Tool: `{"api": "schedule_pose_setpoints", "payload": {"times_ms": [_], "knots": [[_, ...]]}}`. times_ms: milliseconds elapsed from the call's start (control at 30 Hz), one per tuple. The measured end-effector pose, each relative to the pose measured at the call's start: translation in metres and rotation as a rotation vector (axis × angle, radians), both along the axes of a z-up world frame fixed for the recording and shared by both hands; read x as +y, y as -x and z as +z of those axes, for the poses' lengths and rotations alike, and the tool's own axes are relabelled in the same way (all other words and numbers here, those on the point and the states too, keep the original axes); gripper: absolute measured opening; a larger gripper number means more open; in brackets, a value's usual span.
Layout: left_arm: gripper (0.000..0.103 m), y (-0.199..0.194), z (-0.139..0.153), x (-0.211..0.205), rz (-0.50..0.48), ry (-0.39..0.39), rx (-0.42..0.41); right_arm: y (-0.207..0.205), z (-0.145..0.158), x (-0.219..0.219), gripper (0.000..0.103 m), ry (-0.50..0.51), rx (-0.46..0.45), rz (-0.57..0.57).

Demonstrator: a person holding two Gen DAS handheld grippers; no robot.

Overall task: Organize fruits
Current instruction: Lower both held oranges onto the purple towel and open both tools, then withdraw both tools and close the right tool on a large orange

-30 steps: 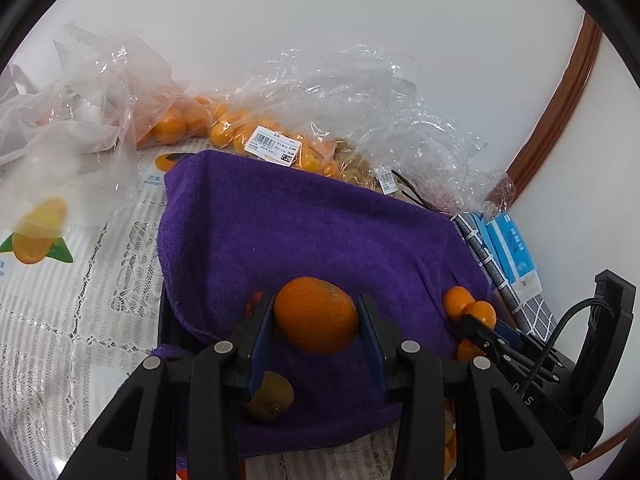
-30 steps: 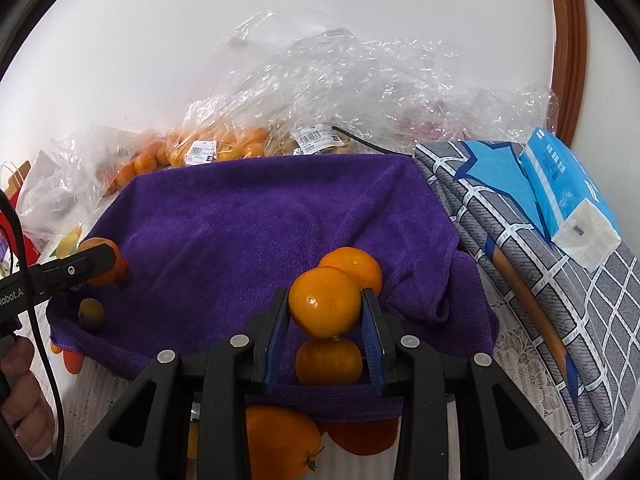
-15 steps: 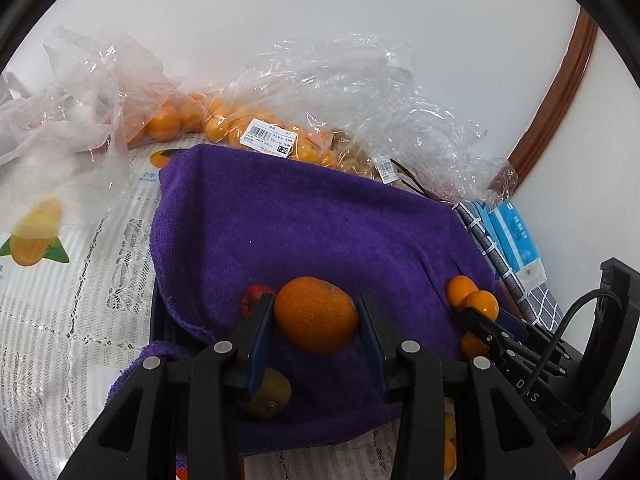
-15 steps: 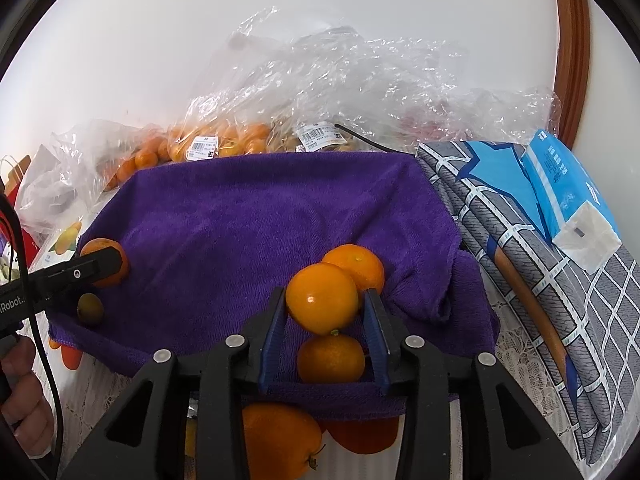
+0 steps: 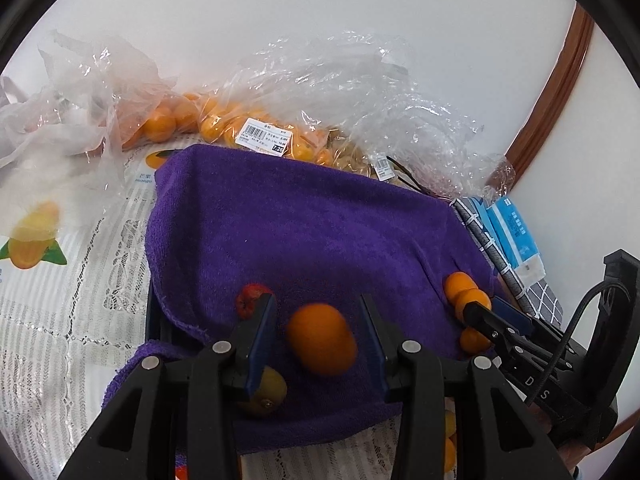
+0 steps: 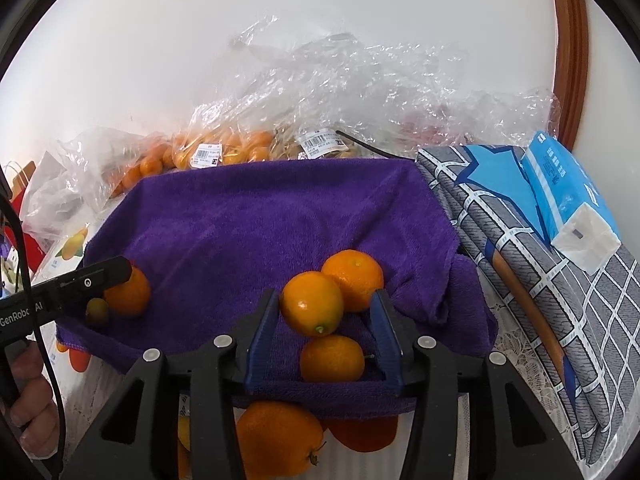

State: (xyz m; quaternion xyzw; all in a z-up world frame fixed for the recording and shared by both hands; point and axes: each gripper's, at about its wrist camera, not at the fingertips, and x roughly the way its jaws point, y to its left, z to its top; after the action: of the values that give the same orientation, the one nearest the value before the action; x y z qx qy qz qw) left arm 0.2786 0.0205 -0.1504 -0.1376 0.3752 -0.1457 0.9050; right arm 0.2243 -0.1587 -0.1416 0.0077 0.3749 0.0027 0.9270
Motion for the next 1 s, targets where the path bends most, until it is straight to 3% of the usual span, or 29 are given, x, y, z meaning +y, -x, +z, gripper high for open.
{"api": "schedule_pose_setpoints", "payload": {"times_ms": [233, 600, 1000], "knots": [[0.047, 0.004, 0.004, 0.001, 0.000, 0.005, -0.021, 0.002, 0.004, -0.003, 0.048, -0.013, -0.011, -0.009], [0.055, 0.009, 0.009, 0.003, 0.008, 0.003, -0.051, 0.012, 0.018, -0.010, 0.061, -0.007, -0.071, -0.045], [0.057, 0.022, 0.015, 0.001, 0.014, -0.024, -0.087, 0.050, 0.041, -0.017, 0.062, -0.024, -0.076, -0.080]]}}
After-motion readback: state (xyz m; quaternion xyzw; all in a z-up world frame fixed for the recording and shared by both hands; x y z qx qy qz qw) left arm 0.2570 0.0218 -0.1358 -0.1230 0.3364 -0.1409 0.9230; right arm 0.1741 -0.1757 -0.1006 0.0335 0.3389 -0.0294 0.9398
